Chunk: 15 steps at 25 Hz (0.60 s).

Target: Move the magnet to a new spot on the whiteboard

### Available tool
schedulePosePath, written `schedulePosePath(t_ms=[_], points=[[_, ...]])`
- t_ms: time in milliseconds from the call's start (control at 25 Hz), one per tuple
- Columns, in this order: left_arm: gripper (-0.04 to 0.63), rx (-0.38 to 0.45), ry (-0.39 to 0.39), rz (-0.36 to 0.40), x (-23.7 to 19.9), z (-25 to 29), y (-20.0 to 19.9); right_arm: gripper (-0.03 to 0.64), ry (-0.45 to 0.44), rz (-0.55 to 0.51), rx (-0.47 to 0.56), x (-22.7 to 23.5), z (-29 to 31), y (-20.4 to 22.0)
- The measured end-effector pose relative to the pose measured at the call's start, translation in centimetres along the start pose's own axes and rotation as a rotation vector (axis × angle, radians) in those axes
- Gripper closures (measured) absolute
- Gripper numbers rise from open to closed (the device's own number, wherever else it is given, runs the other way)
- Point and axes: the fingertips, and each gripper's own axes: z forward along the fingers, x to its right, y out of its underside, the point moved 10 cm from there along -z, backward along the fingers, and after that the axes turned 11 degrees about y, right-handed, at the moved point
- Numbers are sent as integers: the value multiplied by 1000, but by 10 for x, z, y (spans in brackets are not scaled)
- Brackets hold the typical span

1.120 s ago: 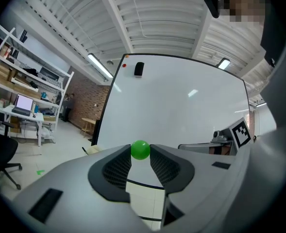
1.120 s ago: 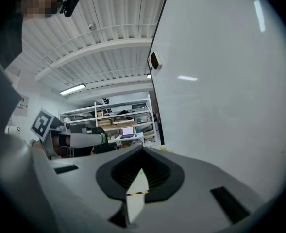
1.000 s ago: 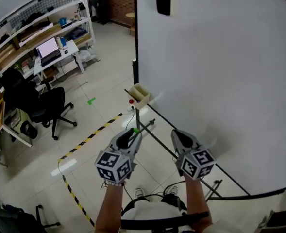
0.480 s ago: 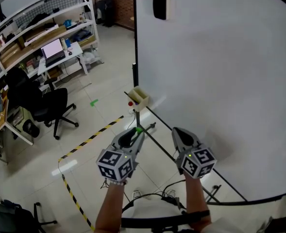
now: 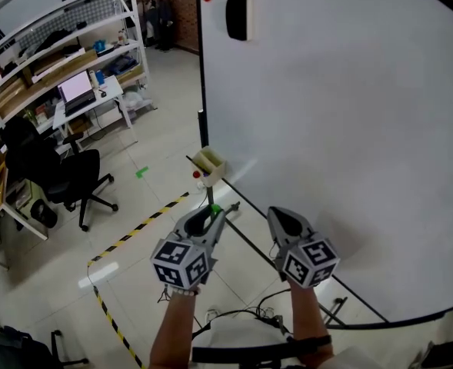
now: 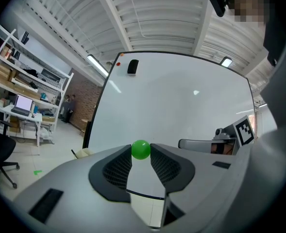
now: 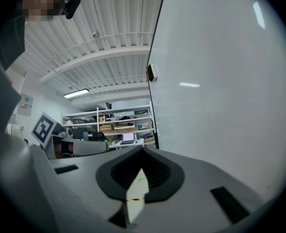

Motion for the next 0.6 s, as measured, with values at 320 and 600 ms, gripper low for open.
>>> schedulePosePath(t_ms=[320,600], points=[[475,1,47,32,-7,36,-17,607,27,-7,7,11,-1,-2],[475,11,115,109,-1,79,-50,607,80,1,29,28,-18,1]])
